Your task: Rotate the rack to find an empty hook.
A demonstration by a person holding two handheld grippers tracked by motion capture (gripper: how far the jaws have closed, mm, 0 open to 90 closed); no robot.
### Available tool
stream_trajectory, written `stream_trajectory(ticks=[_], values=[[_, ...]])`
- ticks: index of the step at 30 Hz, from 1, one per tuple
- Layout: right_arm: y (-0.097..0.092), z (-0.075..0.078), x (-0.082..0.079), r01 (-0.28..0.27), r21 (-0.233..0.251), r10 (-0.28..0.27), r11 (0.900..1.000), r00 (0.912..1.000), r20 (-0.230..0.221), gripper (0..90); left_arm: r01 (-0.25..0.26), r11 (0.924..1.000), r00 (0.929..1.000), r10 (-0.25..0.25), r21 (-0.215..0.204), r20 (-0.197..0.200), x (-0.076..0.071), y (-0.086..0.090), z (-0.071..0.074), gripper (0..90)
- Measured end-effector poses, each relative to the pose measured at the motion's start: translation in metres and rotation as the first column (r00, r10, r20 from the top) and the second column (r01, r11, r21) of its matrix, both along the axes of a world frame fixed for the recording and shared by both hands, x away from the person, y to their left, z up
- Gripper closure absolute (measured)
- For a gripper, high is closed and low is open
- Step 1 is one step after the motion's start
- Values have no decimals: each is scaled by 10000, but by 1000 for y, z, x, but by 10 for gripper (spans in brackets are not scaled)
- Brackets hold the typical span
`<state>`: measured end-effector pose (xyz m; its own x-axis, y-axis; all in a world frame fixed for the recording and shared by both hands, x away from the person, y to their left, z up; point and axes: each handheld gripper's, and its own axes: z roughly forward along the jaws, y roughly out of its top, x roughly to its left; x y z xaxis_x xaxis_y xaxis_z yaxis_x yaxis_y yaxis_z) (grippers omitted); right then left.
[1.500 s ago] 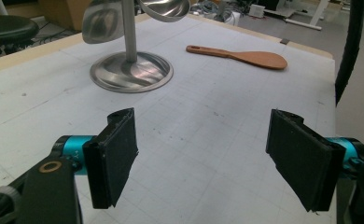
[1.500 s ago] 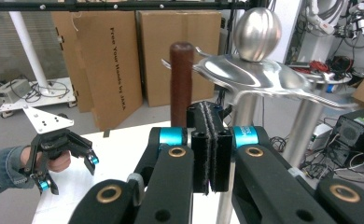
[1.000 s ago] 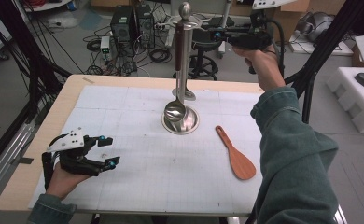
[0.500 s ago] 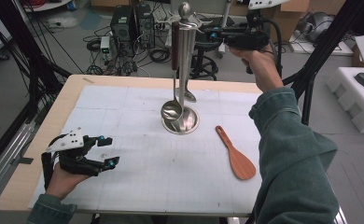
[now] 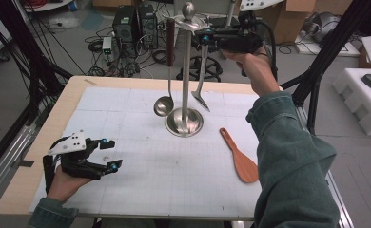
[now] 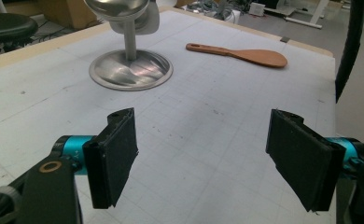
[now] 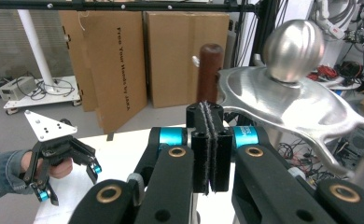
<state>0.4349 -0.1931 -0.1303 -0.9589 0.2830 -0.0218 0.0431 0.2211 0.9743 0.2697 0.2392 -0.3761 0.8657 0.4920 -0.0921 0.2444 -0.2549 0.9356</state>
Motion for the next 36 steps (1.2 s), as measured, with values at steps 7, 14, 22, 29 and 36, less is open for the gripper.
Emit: stream_trajectory(ticks=[7,14,22,29,36], values=[[9,-1,-2,182,-76,-182,9998,9998,-57,900,-30,10000,10000,30,15,-4,-1,0,0,251],[15,-2,-5,248,-28,-248,9997,9997,-57,900,-119,9999,9999,119,9,-11,-3,4,-1,251],[8,-12,-13,170,146,-166,9997,9994,-290,830,-165,9999,9999,165,16,-24,-3,4,-1,251],[0,-28,-23,378,199,-366,9991,9976,-587,735,-136,9999,9999,136,37,-16,-3,4,-1,251],[2,-49,-26,367,162,-349,9992,9944,-993,636,-96,9999,9999,96,-27,-72,-1,4,-2,251]])
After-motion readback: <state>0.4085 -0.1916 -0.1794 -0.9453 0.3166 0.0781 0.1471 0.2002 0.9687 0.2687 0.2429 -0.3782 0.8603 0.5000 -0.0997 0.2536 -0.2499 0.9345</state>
